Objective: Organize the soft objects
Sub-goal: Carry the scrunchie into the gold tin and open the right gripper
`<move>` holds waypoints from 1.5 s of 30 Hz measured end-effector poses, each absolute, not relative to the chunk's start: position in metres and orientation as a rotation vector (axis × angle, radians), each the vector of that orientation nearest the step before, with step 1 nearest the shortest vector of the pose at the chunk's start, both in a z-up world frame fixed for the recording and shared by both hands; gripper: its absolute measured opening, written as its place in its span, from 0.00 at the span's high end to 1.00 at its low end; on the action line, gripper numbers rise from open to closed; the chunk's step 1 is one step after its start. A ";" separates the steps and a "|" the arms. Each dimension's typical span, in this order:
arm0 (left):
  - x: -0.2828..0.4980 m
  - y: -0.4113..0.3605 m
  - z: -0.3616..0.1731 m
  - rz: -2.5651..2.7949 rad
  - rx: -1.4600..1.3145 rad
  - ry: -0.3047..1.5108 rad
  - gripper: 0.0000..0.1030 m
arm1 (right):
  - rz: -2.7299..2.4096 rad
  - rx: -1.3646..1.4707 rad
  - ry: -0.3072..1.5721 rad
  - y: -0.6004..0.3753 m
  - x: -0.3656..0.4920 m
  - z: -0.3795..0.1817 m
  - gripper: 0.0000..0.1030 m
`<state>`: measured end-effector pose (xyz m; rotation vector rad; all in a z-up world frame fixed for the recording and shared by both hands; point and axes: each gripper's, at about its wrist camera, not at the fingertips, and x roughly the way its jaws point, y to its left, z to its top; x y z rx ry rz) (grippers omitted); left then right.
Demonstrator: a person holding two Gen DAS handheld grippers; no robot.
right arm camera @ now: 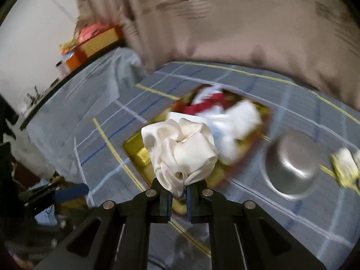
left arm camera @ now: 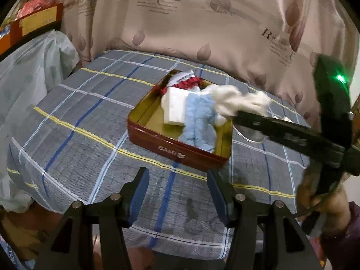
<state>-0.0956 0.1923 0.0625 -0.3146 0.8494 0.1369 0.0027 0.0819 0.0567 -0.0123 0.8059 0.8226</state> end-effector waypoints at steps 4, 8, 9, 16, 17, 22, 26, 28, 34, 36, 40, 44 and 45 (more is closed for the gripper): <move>-0.097 0.200 0.063 0.164 -0.315 0.859 0.47 | 0.840 -0.078 0.838 0.125 0.012 0.045 0.92; -0.094 0.205 0.059 0.209 -0.284 0.891 0.47 | 0.851 -0.148 0.860 0.147 0.020 0.034 0.92; -0.094 0.207 0.057 0.221 -0.279 0.898 0.47 | 0.854 -0.160 0.867 0.152 0.021 0.031 0.92; -0.089 0.216 0.044 0.266 -0.287 0.955 0.47 | 0.858 -0.204 0.914 0.178 0.031 0.015 0.92; -0.088 0.216 0.043 0.278 -0.273 0.963 0.47 | 0.856 -0.208 0.920 0.180 0.032 0.013 0.92; -0.086 0.213 0.039 0.305 -0.223 0.980 0.47 | 0.850 -0.227 0.936 0.187 0.034 0.007 0.91; -0.084 0.213 0.036 0.314 -0.211 0.994 0.47 | 0.846 -0.234 0.945 0.190 0.034 0.002 0.91; -0.084 0.214 0.035 0.314 -0.214 0.999 0.47 | 0.843 -0.232 0.951 0.189 0.035 0.001 0.91; -0.084 0.214 0.033 0.318 -0.207 1.010 0.47 | 0.836 -0.223 0.922 0.185 0.034 0.006 0.82; -0.084 0.214 0.032 0.321 -0.202 1.013 0.47 | 0.846 -0.204 0.916 0.182 0.034 0.009 0.73; -0.083 0.216 0.028 0.333 -0.201 1.034 0.47 | 0.844 -0.195 0.883 0.177 0.029 0.017 0.60; -0.083 0.215 0.027 0.336 -0.191 1.039 0.47 | 0.851 -0.168 0.867 0.169 0.026 0.023 0.56; -0.083 0.215 0.027 0.338 -0.185 1.038 0.47 | 0.851 -0.160 0.866 0.166 0.025 0.025 0.54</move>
